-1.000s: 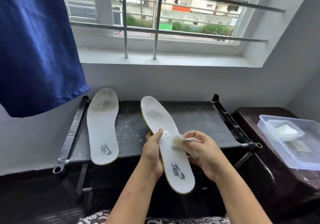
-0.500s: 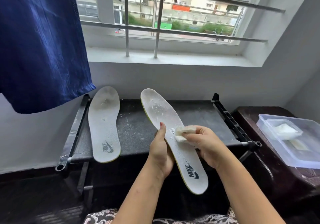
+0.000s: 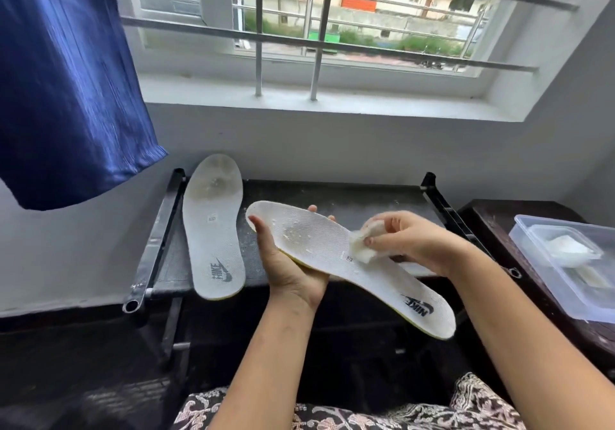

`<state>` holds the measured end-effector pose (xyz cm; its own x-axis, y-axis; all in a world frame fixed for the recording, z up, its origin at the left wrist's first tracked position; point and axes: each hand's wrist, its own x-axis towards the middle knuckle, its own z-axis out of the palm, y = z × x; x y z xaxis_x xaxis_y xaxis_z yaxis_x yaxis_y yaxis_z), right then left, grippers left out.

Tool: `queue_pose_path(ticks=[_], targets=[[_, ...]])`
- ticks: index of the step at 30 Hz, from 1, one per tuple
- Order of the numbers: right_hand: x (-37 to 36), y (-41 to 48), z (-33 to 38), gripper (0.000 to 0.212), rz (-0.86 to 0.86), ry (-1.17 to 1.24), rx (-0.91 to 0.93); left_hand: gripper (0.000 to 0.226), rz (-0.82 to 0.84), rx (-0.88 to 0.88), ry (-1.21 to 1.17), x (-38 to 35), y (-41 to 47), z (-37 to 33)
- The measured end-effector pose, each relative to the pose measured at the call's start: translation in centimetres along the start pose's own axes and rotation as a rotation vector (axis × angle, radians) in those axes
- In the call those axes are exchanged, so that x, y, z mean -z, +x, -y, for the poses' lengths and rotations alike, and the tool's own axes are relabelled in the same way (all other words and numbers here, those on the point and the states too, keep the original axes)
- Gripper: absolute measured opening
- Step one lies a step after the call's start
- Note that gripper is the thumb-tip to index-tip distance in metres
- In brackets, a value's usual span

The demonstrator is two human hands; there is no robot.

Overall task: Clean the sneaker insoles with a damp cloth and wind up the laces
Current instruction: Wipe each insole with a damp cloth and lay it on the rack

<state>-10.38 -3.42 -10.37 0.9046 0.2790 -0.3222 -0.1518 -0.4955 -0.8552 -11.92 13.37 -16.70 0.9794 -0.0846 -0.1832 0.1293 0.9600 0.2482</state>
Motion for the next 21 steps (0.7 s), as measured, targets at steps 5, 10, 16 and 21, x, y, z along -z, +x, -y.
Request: queue_pose_path(ticks=[5, 10, 16, 21], targets=[[-2.2, 2.6, 1.7, 0.016, -0.822, -0.106, 0.27, 0.083, -0.129, -0.058, -0.014, 0.0, 0.2, 0.2], [-7.9, 4.3, 3.7, 0.006, -0.785, -0.475, 0.449, 0.101, -0.029, -0.094, 0.053, -0.1, 0.2, 0.4], [-10.0, 6.4, 4.6, 0.027, -0.909, -0.846, 0.603, 0.095, 0.099, -0.093, 0.063, -0.2, 0.5, 0.1], [-11.0, 6.7, 4.3, 0.012, -0.534, -0.752, 0.558, 0.099, 0.123, -0.107, 0.059, 0.0, 0.9, 0.2]])
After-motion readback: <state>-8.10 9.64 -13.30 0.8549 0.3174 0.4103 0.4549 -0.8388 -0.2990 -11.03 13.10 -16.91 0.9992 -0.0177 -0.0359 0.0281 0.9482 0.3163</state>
